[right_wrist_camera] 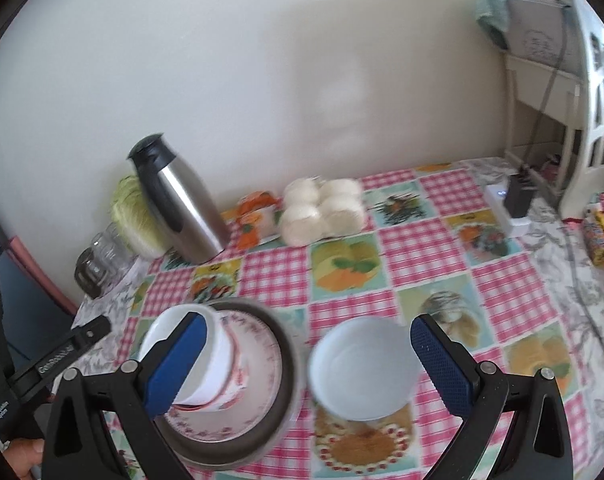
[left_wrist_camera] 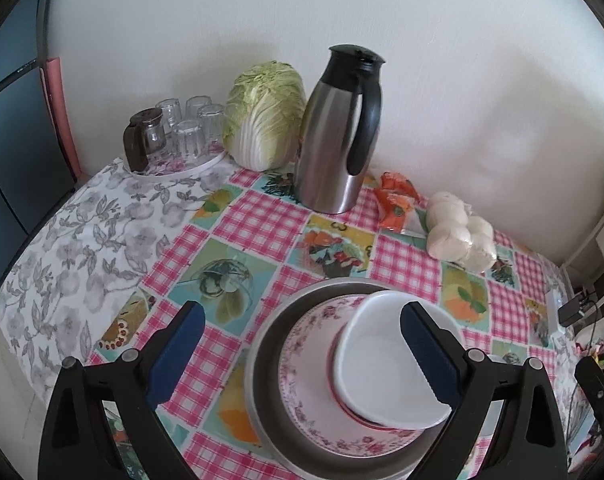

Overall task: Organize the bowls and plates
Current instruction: 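Move both tools toward the white bowl with red character print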

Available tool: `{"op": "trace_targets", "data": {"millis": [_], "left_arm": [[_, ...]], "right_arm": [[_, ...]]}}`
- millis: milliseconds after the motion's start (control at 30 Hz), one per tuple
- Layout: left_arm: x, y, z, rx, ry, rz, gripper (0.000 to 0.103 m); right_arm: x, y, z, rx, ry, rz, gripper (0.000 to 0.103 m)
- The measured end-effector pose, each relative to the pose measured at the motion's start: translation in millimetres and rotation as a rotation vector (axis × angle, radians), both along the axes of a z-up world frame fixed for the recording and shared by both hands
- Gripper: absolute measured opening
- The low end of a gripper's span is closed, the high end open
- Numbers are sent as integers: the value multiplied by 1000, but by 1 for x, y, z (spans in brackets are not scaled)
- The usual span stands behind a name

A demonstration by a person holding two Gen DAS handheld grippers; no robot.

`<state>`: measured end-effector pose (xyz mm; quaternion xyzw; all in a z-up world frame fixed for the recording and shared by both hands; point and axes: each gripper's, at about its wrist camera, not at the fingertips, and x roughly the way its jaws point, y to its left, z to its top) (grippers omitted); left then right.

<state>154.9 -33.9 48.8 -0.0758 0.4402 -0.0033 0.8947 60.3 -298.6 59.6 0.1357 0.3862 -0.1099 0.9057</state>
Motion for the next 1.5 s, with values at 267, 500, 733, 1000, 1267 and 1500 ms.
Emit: {"op": "trace_targets", "data": {"millis": [267,500,733,1000,1267,1500], "left_arm": [[-12,-31,11,-15,-21,-64,98],[-26,-73,18,-3,-41,-179,98],[-39,-117,10,-43,6,-270,98],[-52,-159,-7,-78,60,-332,98],[-54,-176,-36,-131,166,-307,98],[-50,-176,-59,-170,245,-259,98]], "right_arm": [[-25,-51,11,-11,6,-85,103],[-44,-92,10,37,1,-155,103],[-61,-131,9,48,14,-241,103],[-66,-159,-7,79,66,-280,103],[-59,-167,-33,124,132,-280,103],[-46,-164,-58,140,199,-262,103]]}}
